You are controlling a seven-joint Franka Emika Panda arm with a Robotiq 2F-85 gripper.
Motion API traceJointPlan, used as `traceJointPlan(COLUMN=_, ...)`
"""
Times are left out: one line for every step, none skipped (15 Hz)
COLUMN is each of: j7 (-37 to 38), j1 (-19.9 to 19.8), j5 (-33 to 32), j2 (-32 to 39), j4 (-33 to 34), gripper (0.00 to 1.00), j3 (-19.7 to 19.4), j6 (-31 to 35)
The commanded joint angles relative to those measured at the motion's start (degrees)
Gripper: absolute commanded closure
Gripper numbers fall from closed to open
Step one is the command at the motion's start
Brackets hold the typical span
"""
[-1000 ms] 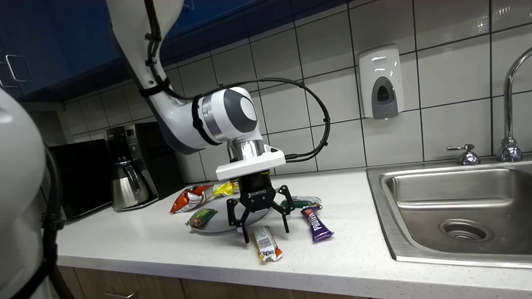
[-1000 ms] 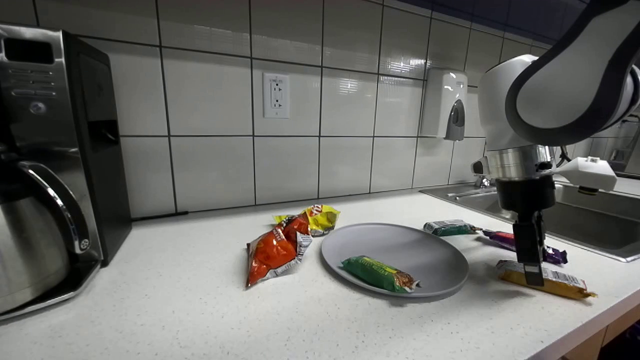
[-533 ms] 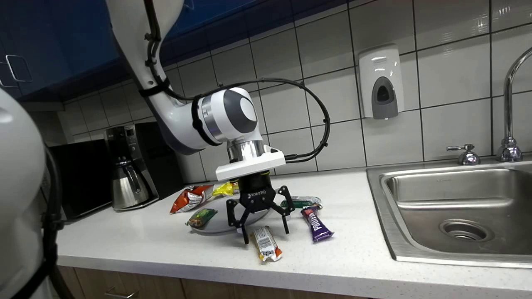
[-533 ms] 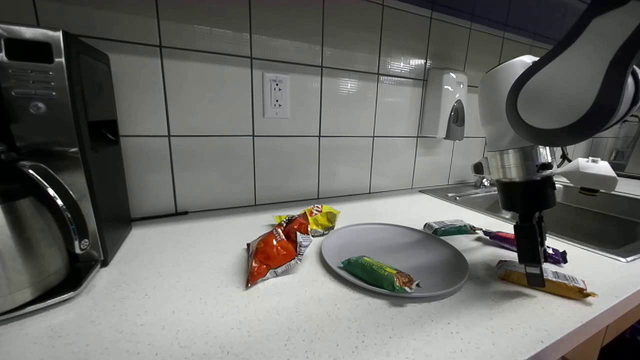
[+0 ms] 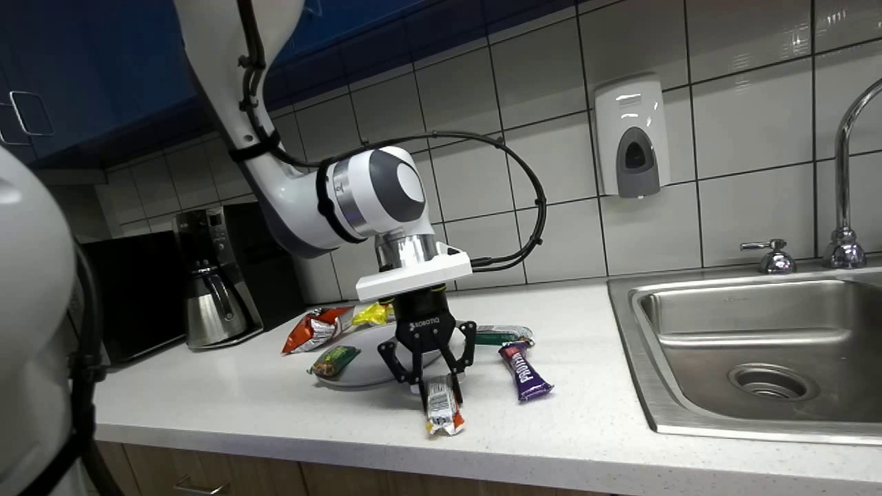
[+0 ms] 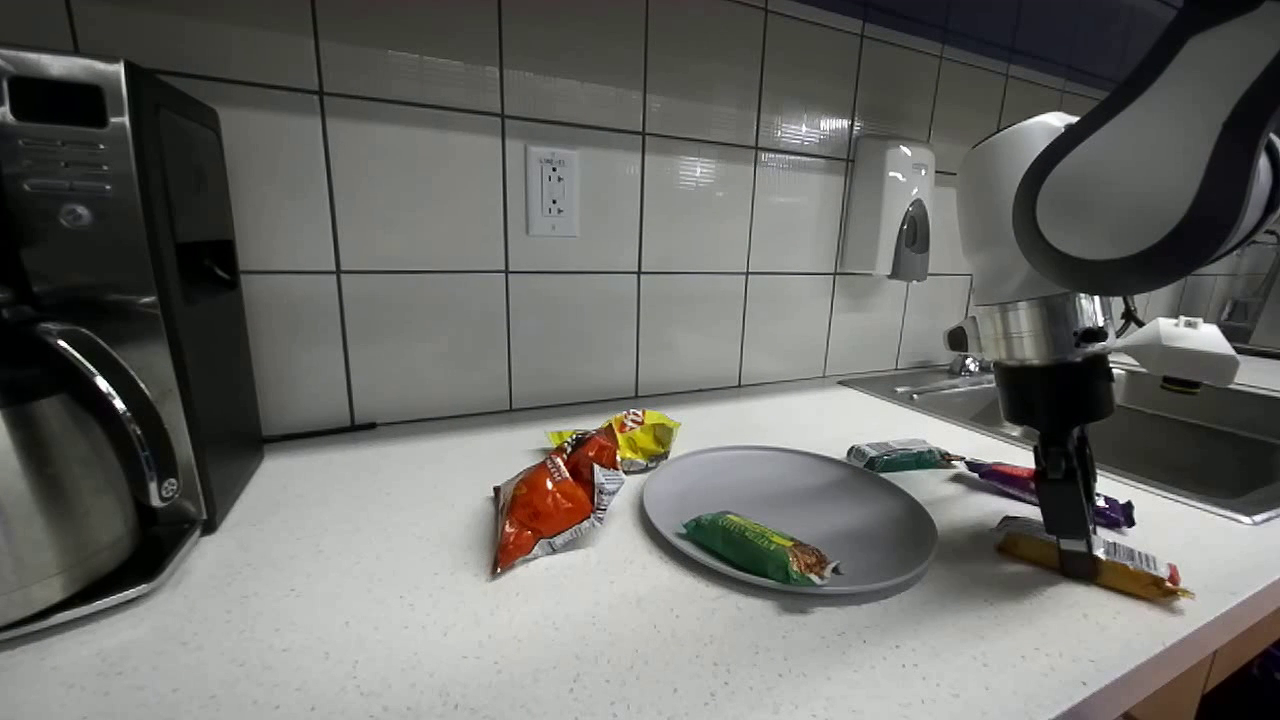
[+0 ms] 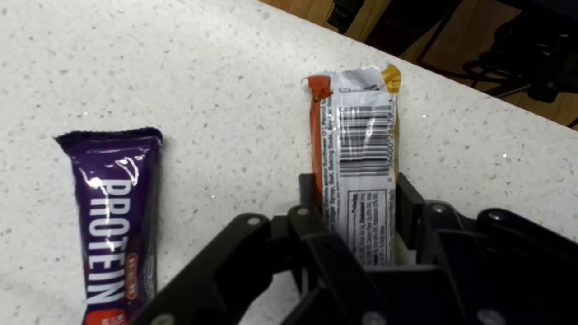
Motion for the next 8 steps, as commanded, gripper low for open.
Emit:
traceJointPlan(j7=-0.67, j1=0.26, j5=-0.48, j2=-1.82, j4=-1.05, gripper=0.82, j3=0.59, j6=-0.2)
traceJointPlan(j7=-0.89, j1=0.36, j5=-0.31, j2=-1.94, j4=-1.09, gripper=0.82, j3=0.7, j6=-0.25)
traceJointPlan(j7=-1.14, j1=0.53, j5=-0.18, j2=-2.16, j4=-1.07, gripper=0.82, j3=0.85, j6=-0.47)
traceJointPlan(j7=-1.17, j1=0.69, j5=-0.2, j2=-2.33, j4=-1.02, gripper=0.82, j3=0.97, j6=-0.71)
traceJointPlan(j7=-1.04, j1=0.91, j5=-0.3, j2=-2.61, j4=-0.87, gripper=0.82, j3=1.12, j6=-1.22)
traceJointPlan(j7=-1.15, j1=1.07, j5=-0.25, j2=-2.83, j4=-0.74, gripper=0.82, j3=1.33, j6=-1.6)
traceJointPlan(j7=-0.6, j1=1.32, j5=-0.63, j2=-3.16, j4=-0.52, gripper=0.82, j3=1.52, j6=-2.24)
traceJointPlan(j7=-0.56, j1=1.53, j5=-0.57, j2=-3.57, j4=-0.39, gripper=0.82, j3=1.7, j6=-2.61)
